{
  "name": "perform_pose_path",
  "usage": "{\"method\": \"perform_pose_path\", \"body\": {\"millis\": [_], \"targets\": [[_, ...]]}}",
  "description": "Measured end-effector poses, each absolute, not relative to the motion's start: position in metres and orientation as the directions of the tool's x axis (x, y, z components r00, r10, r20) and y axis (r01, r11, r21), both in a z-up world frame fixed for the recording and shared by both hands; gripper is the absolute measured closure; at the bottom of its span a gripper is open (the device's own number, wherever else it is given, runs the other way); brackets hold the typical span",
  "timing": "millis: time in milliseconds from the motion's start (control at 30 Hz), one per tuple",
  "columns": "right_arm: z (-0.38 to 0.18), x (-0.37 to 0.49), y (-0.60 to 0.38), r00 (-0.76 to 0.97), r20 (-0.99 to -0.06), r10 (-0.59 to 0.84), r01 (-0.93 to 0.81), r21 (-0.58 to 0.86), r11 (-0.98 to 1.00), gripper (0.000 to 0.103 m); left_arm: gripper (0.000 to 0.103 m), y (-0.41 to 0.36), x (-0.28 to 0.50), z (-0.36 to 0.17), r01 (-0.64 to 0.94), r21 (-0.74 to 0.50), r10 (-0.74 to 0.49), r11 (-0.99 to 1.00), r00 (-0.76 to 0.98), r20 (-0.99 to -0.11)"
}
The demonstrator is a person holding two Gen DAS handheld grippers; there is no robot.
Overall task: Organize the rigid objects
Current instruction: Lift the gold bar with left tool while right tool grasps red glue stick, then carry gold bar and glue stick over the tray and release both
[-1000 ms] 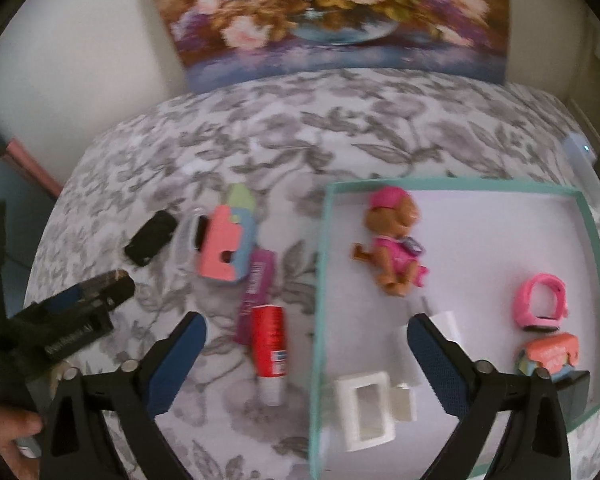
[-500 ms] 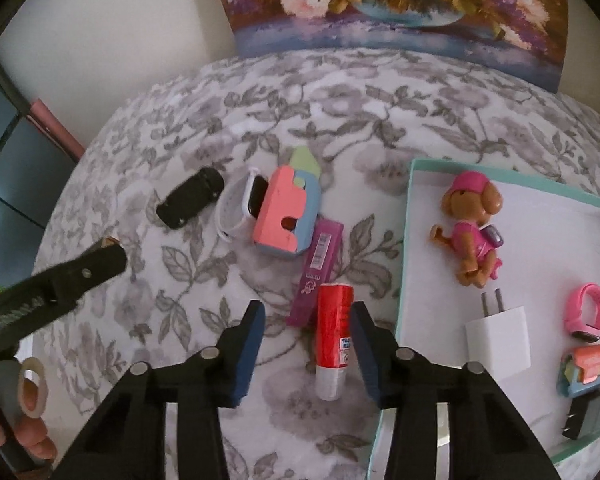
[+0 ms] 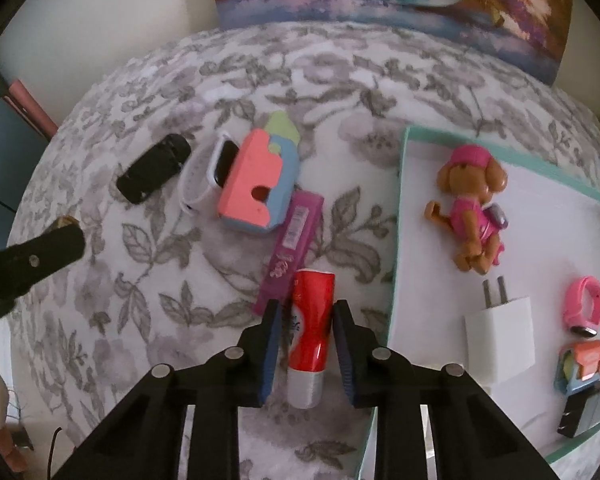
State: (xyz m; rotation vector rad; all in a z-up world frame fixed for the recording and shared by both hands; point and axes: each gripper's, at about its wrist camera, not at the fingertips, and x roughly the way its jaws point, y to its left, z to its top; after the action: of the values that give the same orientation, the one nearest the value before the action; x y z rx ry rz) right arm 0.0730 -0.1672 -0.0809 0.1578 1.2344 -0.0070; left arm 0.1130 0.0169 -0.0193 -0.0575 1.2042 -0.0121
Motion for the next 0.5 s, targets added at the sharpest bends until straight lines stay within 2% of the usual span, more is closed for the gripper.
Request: {"method": "perform_pose_path", "body": {"millis": [200, 500], "targets": [[-0.074, 0.071, -0.171, 0.344, -0.931, 0.124, 0.104, 0.169, 0.980, 0.079, 0.020, 0.015, 0.113, -0.021, -0.020, -0.045, -0.035, 0.999, 0.357, -0.933], [-0.016, 0.062, -0.207, 0.490, -0.856, 0.166, 0.148, 0.269, 0.952, 0.079, 0.020, -0.007, 0.105, 0.009, 0.010, -0.068, -0.065, 0.998, 0.432, -0.899]]}}
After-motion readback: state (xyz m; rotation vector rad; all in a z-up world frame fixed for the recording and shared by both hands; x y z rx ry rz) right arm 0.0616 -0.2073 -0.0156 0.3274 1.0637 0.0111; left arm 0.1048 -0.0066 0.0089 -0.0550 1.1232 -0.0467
